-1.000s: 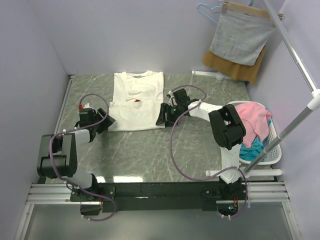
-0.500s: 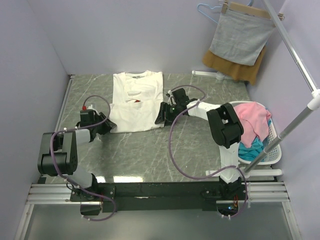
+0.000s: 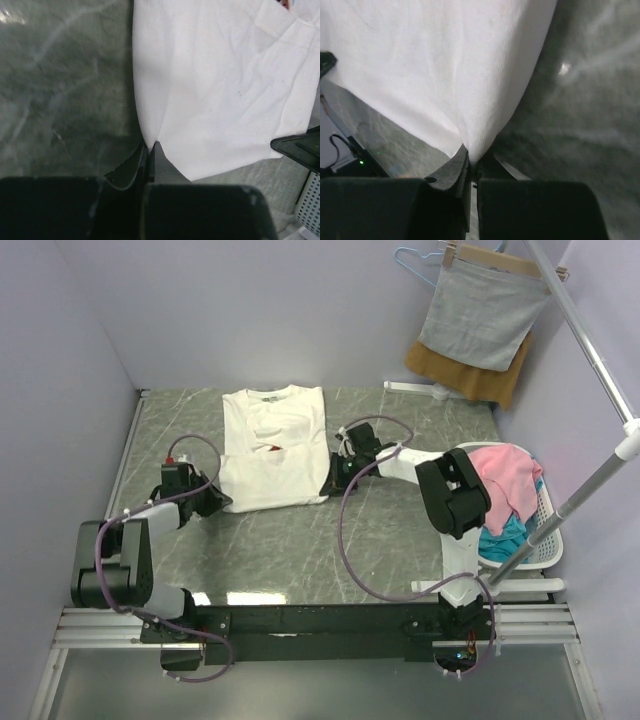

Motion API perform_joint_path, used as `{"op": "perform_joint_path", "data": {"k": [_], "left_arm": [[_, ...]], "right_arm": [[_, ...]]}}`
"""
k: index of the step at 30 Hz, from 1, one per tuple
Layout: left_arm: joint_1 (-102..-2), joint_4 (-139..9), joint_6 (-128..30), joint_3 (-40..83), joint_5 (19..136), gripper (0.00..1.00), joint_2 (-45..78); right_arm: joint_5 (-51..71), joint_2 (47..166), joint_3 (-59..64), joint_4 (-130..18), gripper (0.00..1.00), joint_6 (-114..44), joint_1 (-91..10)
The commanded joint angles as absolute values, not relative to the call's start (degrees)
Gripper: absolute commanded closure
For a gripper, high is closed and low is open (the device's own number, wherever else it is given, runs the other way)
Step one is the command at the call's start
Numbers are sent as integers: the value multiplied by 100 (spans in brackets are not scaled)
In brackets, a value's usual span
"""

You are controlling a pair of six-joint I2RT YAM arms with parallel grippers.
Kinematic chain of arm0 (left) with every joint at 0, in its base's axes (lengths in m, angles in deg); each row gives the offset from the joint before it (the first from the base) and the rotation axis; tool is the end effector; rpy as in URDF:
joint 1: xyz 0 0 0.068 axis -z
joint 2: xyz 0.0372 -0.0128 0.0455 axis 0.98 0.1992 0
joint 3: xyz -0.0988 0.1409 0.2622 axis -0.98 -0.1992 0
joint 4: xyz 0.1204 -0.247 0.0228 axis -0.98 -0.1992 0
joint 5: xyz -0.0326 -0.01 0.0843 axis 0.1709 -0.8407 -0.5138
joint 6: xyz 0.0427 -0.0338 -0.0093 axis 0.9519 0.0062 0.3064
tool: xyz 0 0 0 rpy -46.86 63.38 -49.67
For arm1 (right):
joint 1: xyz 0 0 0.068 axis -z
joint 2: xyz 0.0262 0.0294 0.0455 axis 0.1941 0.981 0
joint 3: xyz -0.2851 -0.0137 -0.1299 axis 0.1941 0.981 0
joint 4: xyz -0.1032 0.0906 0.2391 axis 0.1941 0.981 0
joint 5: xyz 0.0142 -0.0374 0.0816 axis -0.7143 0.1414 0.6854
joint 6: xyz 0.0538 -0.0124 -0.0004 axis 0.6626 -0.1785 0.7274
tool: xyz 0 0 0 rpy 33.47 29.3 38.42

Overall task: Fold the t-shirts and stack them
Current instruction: Grab one side of the 2/3 rectangular tshirt with both arms, then fold the long partially folded tshirt into a neat square

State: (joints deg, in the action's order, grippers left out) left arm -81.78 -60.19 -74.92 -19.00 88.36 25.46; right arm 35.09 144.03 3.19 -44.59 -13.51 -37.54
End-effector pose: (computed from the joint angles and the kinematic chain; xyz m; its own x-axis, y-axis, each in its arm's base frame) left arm 0.2730 0.0032 0.1698 -0.6725 -0.6162 -0.4099 -0.2957 0.7314 -0.6145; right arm 0.4001 0.2207 0.1572 -0.9582 -0.0299 -0.2847 -0.2175 0.7226 0.6562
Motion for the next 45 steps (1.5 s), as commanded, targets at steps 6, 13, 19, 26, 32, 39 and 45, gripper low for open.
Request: {"op": "perform_joint_path", "data": {"k": [6, 13, 19, 26, 32, 39, 45], "left_arm": [[-7606, -7060, -8005, -2538, 8525, 84, 1137], [-7535, -7271, -8146, -2838, 8358, 56, 871], [-7526, -7166, -8102, -2882, 8278, 50, 1073], [-7500, -6823, -8058, -2812, 8419, 85, 1608], [-7272, -6989, -8023, -2715, 8463, 99, 1391], [-6481, -8297, -8767, -2776, 8156, 99, 135], [-5690, -9106, -9682, -2794, 7936, 99, -921]], "right_arm": [[2850, 13349, 1565, -3764, 81, -1742, -3835], [2376, 13120, 1803, -3676, 45, -1812, -3844], [2061, 13181, 1847, -3641, 43, -1864, -3835], [2584, 13366, 1944, -3965, 78, -1865, -3765], [2973, 13060, 2146, -4072, 100, -1935, -3765], [3018, 11944, 2901, -3896, 100, -1724, -3888], [2930, 10801, 3649, -3747, 100, -1250, -4406]]}}
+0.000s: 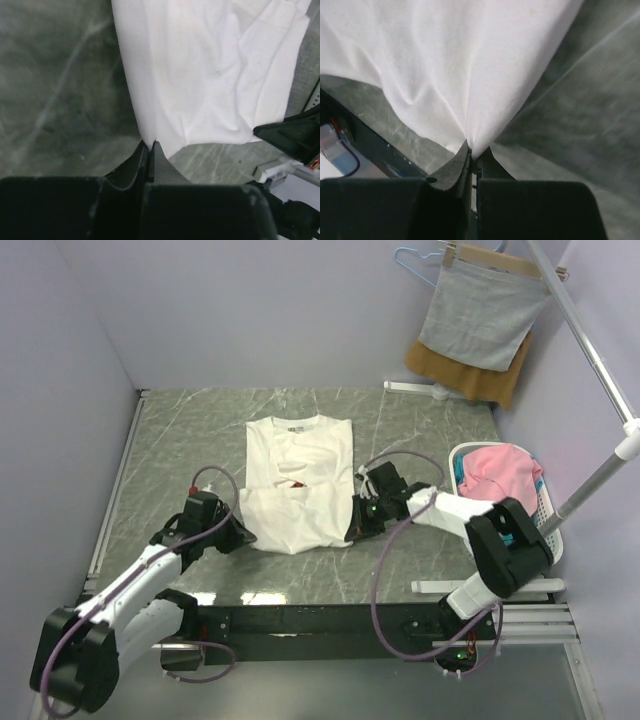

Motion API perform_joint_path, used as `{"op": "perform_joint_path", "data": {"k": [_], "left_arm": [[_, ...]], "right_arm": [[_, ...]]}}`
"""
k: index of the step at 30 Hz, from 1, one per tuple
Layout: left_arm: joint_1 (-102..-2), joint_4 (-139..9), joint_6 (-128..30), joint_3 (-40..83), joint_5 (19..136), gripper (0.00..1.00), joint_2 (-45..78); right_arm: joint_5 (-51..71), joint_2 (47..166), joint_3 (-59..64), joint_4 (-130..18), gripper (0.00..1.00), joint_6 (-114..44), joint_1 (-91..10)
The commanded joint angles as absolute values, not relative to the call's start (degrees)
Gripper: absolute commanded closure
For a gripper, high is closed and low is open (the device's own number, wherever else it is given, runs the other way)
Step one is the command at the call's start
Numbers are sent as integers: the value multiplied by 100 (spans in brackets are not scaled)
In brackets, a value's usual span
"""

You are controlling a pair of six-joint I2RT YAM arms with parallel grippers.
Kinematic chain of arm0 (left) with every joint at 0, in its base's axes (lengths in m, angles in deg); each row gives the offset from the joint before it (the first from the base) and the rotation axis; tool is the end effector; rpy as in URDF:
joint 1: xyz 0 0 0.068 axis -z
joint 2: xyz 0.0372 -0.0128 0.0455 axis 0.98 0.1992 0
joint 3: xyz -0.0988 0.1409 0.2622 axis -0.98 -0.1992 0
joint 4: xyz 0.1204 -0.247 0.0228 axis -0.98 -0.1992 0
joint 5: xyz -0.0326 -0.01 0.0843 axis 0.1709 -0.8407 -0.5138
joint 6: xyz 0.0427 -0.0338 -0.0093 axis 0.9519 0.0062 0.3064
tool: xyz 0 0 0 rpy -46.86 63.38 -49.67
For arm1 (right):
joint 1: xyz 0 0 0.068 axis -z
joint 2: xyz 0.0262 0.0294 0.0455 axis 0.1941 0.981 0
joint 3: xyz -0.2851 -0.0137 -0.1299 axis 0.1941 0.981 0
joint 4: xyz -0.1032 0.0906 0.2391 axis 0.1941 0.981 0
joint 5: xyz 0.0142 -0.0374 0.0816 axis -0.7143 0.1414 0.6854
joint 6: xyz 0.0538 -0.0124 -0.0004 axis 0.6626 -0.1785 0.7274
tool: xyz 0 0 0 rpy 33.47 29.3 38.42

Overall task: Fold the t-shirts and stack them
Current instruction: Fold the long partially folded tshirt into a neat square

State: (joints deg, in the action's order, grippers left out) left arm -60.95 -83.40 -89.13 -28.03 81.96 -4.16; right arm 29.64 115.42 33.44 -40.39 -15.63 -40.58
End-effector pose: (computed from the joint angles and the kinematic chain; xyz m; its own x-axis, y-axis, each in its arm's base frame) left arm 0.1594 -0.0592 0.1943 -0.7815 -0.5571 -0.2807 -0.2901 0.7229 -0.6271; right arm 0.2511 0.1611 0.1817 -0.9637 -0.0936 -0.2500 -0.2240 0.7927 0.5670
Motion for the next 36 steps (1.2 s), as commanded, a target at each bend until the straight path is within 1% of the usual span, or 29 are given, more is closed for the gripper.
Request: {"op": "perform_joint_path", "data": {"k": [1, 5, 7, 9, 11, 12, 13, 19, 22, 24, 25, 29, 31, 34, 36], "left_arm": [[-5619, -9343, -9736, -2759, 7910, 99, -1035], [-5390, -9967, -9869, -2365, 7725, 99, -1676], [-5390, -10161, -9755, -2119, 7418, 99, -1713], [-5390, -10285, -9492, -1653, 7042, 99, -1442], [-5399, -10286, -9324, -1171, 6925, 99, -880], [-5399, -10233, -9167, -1011, 6925, 99, -669], [-5399, -10172, -9096, -871, 6681, 99, -475], [-5715, -9057, -8471, -1, 6802, 99, 1254], [-6005, -8591, -8164, 536, 6863, 99, 1862], [-6259, -8414, -7954, 1010, 7083, 99, 2477], [-6339, -8248, -7891, 1177, 7135, 99, 2897], [-6707, -8063, -7602, 2248, 7408, 99, 3849], [-6814, -7957, -7548, 2548, 7583, 99, 4366], [-7051, -7719, -7504, 3232, 7908, 99, 5043], [-7095, -7649, -7443, 3576, 8128, 99, 5422]], "right_arm": [[2877, 10652, 3719, -3651, 100, -1189, -4467], [2701, 9774, 3913, -3422, 100, -925, -4591], [2500, 9596, 3791, -3229, 100, -933, -4591], [2166, 9569, 3440, -3114, 100, -1047, -4530], [1981, 9762, 3011, -3034, 100, -1248, -4398], [1980, 9850, 2868, -3026, 100, -1310, -4311], [1989, 9964, 2719, -3043, 100, -1389, -4110], [2296, 11176, 1471, -3148, 100, -1829, -3467], [2480, 12088, 777, -3209, 100, -1917, -3238], [2560, 12520, 180, -3123, 100, -1944, -3106], [2656, 12940, -49, -3053, 100, -1979, -3071], [2771, 13892, -1426, -2789, 100, -2058, -2904], [2824, 14391, -1868, -2744, 100, -2076, -2807], [3008, 15138, -3140, -2490, 100, -2023, -2649], [3078, 15526, -3713, -2349, 100, -2032, -2587]]}}
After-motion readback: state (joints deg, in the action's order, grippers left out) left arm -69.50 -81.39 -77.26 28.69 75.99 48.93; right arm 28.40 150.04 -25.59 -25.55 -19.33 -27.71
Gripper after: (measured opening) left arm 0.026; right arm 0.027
